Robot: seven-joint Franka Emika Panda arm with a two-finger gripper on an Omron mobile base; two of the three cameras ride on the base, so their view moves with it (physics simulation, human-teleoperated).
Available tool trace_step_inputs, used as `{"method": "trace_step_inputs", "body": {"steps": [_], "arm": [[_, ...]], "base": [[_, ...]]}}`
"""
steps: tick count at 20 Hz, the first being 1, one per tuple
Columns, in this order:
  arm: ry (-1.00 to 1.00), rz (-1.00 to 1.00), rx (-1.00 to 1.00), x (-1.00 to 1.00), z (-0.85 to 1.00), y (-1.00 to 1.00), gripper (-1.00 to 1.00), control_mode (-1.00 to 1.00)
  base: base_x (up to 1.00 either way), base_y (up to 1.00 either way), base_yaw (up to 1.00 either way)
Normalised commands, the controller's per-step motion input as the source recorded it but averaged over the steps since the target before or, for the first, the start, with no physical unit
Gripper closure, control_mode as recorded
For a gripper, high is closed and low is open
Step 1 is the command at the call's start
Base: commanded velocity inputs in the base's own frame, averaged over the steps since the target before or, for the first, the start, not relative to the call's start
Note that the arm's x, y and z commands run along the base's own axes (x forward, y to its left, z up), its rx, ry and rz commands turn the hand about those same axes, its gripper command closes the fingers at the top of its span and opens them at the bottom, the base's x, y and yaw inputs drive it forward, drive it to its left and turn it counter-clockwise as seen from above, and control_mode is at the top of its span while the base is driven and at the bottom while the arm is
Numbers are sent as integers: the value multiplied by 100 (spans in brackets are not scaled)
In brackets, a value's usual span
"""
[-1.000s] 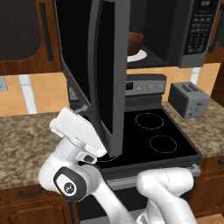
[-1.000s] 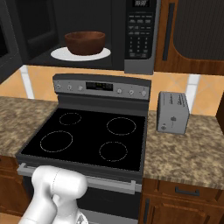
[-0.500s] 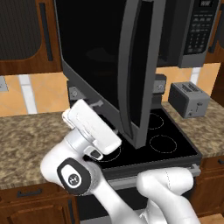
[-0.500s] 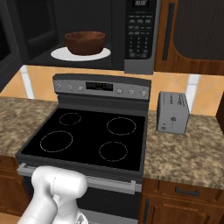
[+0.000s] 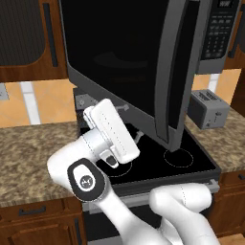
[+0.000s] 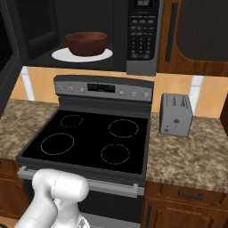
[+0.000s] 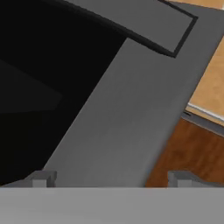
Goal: Open the microwave, place the bowl with waffle inside the microwave, then close the microwave door and turn it on.
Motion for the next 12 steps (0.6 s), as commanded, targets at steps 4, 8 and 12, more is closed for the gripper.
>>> {"method": "trace_step_inputs", "body": {"steps": [4,8,12], "arm": [[-8,0,16,14,0,-20,-100,-100],[-10,0,14,17,0,-12,-100,-100],[-12,0,14,21,0,-8,-100,-100]], "base": [[0,0,0],[0,0,0],[0,0,0]]}}
